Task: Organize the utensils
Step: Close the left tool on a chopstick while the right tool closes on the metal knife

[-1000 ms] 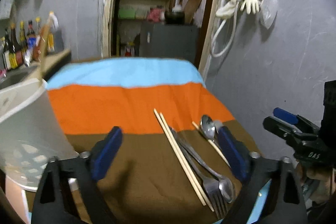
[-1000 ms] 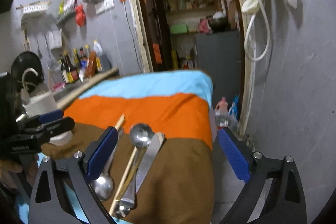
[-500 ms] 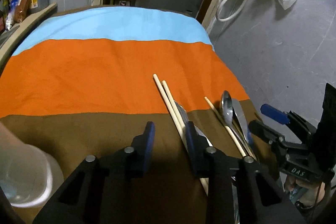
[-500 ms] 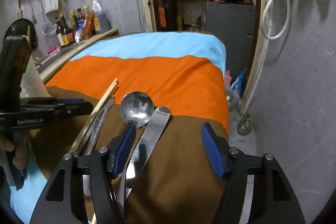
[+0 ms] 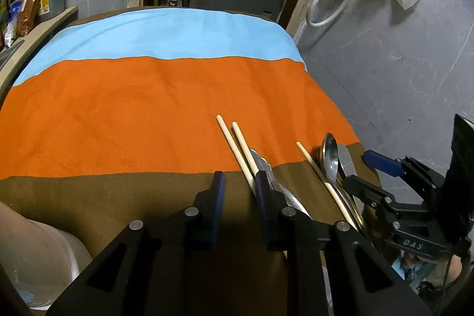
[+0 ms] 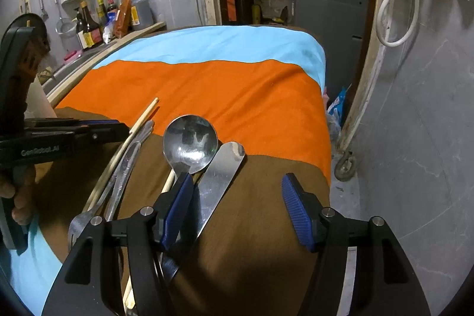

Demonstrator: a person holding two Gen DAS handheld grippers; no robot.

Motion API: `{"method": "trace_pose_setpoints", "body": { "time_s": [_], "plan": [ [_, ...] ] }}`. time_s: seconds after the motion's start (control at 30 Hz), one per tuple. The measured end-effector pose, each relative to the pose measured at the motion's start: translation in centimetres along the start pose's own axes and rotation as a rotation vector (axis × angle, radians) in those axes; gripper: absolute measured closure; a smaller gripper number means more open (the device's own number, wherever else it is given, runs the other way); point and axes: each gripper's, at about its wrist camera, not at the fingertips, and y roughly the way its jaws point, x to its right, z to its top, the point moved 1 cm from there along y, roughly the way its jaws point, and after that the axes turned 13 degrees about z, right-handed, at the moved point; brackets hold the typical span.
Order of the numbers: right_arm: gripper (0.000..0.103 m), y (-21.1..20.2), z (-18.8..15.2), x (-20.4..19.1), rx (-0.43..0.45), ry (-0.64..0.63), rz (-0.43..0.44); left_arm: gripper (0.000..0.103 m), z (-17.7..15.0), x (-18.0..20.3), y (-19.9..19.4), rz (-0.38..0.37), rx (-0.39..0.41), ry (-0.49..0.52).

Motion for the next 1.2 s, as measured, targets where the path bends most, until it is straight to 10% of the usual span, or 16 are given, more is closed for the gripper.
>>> {"method": "trace_pose_setpoints", "body": {
  "time_s": [0.3,0.47,1.2],
  "plan": [
    [0.047,0.4,0.3,0.5,-0.013,0.031,0.041,0.086,1.3,1.1,1.1,0.012,-0.019,0.04],
    [0.067,0.5,0.1,0.2,-0.028,0.01,0.037,0.094,1.1,0.7,1.3,0.013,-0.013,0.03],
    [0.065,1.3,0.6,-0.1,-0.059,-0.002,0.009,0.096,2.0,1.7,2.3,0.037,-0.026,0.068]
  ]
}}
